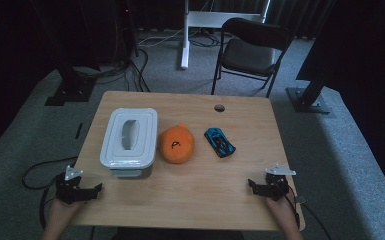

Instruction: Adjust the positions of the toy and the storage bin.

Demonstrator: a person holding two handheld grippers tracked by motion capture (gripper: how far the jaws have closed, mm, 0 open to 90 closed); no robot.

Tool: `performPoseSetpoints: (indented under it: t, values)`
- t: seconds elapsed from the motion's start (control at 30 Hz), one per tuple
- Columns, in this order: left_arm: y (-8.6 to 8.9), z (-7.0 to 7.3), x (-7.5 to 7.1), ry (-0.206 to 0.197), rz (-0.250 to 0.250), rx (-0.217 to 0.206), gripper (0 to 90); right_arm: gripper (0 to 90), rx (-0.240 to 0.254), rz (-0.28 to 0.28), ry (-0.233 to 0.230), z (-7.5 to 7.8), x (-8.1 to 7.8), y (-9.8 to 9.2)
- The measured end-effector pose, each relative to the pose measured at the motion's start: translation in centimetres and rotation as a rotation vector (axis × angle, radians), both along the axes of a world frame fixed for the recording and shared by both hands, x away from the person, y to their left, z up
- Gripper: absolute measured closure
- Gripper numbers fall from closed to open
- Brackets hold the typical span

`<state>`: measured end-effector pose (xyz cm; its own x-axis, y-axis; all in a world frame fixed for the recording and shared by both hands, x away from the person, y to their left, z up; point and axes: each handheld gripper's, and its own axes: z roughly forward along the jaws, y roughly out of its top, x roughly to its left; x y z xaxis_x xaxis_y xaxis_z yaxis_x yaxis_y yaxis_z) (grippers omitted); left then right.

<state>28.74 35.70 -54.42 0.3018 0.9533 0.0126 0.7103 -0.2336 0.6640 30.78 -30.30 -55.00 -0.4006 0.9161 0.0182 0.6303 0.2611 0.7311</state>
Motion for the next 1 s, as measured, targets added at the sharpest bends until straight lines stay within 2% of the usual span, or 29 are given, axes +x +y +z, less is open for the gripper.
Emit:
performPoseSetpoints:
  t: [0.07,0.17,0.27,0.53,0.77,1.0]
  values:
    - [-0.10,-0.07,-0.11,-0.009,0.014,-0.004,0.1,13.0,0.018,0.001,0.002,0.01,0.03,-0.19]
    - [0.06,-0.21,-0.47,-0.026,0.026,-0.011,0.1,11.6,-0.014,0.004,0.002,-0.02,-0.03,-0.01]
    - [0.11,-0.22,-0.36,-0.027,0.053,-0.011,0.1,11.6,-0.014,0.004,0.003,-0.03,-0.03,0.00]
    - [0.05,-0.24,-0.41,-0.027,0.001,-0.010,0.1,11.5,-0.014,-0.001,0.007,0.00,-0.19,-0.05]
    - [-0.01,-0.25,-0.36,-0.028,0.001,-0.010,0.1,11.6,-0.013,0.003,0.005,-0.02,-0.49,-0.30]
    - [-0.07,-0.23,-0.30,-0.028,-0.002,-0.008,0.1,11.7,-0.025,0.003,0.027,0.21,-0.23,-0.11]
